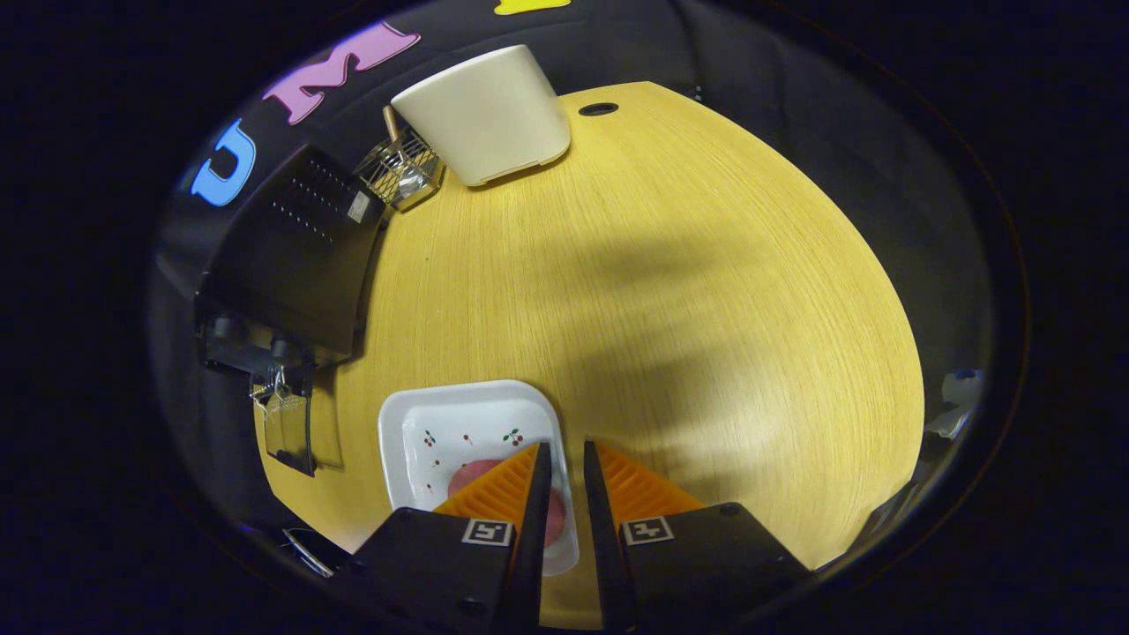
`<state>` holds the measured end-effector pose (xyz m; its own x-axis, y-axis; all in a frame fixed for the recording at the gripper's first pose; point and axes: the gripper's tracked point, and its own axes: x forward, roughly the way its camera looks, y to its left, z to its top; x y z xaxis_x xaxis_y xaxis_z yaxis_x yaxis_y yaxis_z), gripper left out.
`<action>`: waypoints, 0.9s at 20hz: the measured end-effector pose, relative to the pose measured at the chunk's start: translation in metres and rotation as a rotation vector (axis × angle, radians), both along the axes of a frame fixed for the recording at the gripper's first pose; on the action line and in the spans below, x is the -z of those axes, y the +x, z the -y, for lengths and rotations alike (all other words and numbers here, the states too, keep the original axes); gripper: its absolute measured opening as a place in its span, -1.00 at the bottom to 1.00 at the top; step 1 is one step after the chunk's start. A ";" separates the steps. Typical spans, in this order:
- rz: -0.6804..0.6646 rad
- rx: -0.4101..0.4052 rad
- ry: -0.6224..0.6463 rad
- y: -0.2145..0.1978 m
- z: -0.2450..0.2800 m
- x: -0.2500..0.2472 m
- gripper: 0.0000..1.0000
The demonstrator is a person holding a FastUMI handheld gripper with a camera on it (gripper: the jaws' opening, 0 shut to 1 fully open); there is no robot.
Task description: Open the toaster oven, put the food inside, and close the toaster oven door.
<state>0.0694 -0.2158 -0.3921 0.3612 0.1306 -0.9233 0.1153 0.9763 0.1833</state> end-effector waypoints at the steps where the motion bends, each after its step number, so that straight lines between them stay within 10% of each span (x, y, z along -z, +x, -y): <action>1: 0.013 -0.028 -0.028 0.007 -0.003 0.011 -0.57; 5: 0.045 -0.078 -0.003 0.001 -0.008 -0.006 -0.72; 18: -0.073 0.244 0.433 -0.013 -0.006 -0.026 -0.89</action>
